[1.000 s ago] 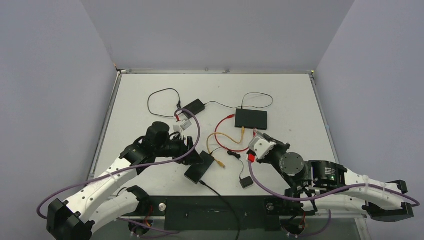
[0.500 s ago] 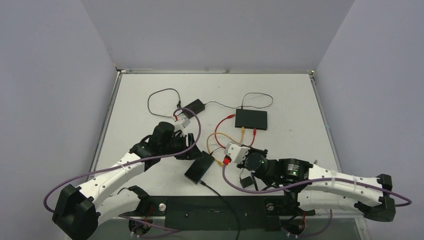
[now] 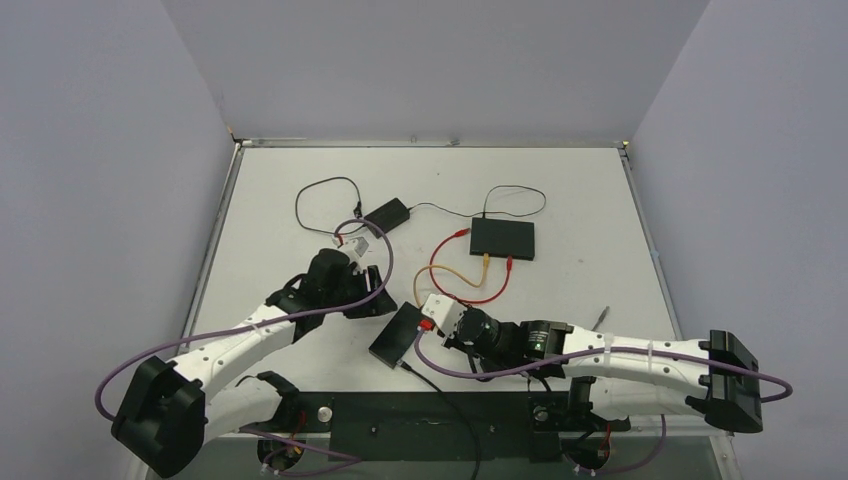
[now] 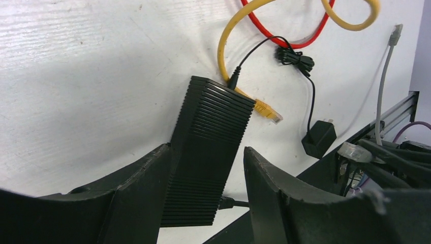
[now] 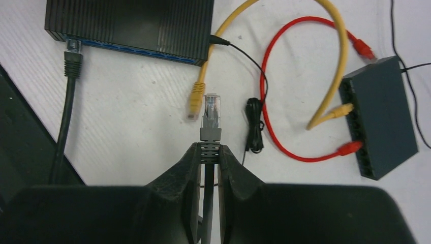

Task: Insert the plug into the switch port
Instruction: Insert the connector into the switch port.

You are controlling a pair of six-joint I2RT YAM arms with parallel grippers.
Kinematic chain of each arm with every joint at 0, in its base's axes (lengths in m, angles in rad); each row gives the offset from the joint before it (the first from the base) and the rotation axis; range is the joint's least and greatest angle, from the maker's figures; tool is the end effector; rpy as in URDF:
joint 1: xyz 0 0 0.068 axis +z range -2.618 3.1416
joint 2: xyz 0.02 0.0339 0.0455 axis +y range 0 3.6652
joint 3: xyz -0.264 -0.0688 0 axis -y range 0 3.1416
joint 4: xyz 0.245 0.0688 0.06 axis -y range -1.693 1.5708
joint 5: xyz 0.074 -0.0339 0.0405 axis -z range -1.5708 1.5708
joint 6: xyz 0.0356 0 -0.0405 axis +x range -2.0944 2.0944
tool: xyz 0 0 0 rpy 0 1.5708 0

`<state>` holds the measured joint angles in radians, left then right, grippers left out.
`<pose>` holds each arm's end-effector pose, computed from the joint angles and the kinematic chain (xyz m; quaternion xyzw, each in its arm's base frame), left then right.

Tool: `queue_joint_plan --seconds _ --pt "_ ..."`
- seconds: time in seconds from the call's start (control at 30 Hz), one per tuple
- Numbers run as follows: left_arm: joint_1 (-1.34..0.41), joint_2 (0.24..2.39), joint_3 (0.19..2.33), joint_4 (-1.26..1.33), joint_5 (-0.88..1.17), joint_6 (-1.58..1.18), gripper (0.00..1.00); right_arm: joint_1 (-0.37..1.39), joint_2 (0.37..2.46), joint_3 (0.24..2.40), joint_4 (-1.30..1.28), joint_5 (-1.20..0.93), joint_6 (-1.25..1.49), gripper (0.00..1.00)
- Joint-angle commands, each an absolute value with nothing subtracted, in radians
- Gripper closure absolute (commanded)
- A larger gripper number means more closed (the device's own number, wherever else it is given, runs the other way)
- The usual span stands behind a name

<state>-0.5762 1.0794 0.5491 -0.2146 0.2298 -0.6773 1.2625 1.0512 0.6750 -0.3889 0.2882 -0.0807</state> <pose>0.1776 -0.1250 0.2004 0.0000 0.9111 -0.3189 0.2613 0.0754 0.2035 0.2336 -0.5224 0.7477 0.1064 0.3958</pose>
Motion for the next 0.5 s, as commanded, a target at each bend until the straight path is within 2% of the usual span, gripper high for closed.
queue_joint_plan --seconds 0.0,0.3,0.47 --pt "-0.565 1.096 0.522 -0.114 0.233 -0.701 0.49 1.257 1.095 0.643 -0.228 0.203 0.029 1.0" --pt "-0.563 1.105 0.465 -0.073 0.278 -0.719 0.48 1.256 1.215 0.632 -0.122 0.154 0.147 1.0" --pt "-0.563 1.106 0.445 -0.071 0.289 -0.727 0.48 1.259 1.229 0.534 0.089 0.165 0.262 1.0"
